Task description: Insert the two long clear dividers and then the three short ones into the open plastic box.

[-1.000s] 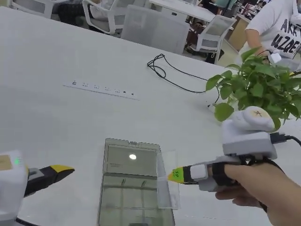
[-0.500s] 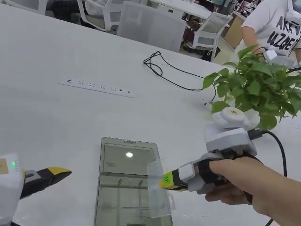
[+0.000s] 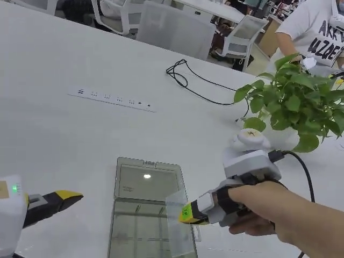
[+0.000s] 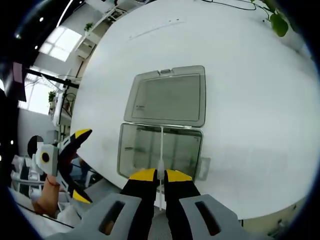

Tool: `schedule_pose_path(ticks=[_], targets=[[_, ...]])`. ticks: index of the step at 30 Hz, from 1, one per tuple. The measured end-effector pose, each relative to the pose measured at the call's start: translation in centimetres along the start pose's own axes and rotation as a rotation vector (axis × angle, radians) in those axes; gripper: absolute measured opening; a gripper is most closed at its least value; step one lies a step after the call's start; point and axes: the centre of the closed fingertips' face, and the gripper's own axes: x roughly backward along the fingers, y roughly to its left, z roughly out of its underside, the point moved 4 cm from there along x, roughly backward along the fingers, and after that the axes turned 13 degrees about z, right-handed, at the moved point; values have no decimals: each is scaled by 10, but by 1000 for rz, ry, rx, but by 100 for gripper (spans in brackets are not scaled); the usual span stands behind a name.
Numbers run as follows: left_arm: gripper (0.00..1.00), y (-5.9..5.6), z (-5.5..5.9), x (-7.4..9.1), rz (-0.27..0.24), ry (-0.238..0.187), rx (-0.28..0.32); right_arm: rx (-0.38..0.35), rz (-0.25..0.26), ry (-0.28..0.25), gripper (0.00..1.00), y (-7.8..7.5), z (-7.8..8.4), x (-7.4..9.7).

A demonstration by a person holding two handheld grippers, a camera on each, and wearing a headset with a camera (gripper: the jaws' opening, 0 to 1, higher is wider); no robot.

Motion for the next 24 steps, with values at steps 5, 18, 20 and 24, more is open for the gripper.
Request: schedule_pose_path(ticks=[5, 18, 20, 24], targets=[[100, -1, 0, -1, 4, -5, 2, -2, 8, 24, 7, -1, 2, -6], [100, -1, 1, -1, 2, -8, 13, -19, 34, 54, 7, -7, 4, -20], [100, -1, 1, -1, 2, -11, 12, -23, 36, 57, 7, -8, 4, -22], [100, 0, 0, -1, 2, -15, 13, -32, 37, 55, 7, -9, 6, -24]])
